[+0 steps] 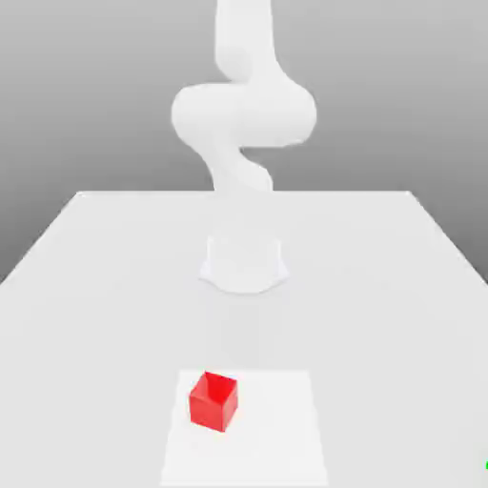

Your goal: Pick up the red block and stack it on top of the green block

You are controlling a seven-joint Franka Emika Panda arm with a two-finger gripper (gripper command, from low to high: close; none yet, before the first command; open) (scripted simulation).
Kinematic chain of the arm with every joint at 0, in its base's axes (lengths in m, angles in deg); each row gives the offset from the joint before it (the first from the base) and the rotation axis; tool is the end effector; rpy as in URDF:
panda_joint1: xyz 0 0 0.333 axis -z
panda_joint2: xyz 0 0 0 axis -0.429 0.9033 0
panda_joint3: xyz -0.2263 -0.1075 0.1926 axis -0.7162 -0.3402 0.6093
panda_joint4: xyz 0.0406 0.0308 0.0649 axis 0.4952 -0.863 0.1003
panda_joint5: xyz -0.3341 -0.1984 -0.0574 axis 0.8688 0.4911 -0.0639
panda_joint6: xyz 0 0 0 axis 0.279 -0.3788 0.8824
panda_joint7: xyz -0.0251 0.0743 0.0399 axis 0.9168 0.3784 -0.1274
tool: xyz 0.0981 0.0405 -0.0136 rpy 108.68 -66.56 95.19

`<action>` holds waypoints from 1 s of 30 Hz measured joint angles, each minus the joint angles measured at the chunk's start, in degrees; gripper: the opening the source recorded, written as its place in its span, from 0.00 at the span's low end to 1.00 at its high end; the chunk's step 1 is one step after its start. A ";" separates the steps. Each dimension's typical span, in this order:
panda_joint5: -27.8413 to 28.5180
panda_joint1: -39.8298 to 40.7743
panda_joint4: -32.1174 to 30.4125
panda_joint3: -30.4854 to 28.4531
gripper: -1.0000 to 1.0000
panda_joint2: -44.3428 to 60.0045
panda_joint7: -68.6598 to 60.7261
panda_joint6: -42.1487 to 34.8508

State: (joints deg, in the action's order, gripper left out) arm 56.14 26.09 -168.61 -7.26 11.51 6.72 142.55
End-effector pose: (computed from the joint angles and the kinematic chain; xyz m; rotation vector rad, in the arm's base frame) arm 0.3803 -0.0046 0.6613 -2.4712 1.1005 -0.9283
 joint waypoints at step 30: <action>0.16 5.09 -21.40 -0.14 0.00 54.70 13.59 35.09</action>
State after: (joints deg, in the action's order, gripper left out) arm 56.30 31.18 -190.01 -7.40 66.21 20.30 177.64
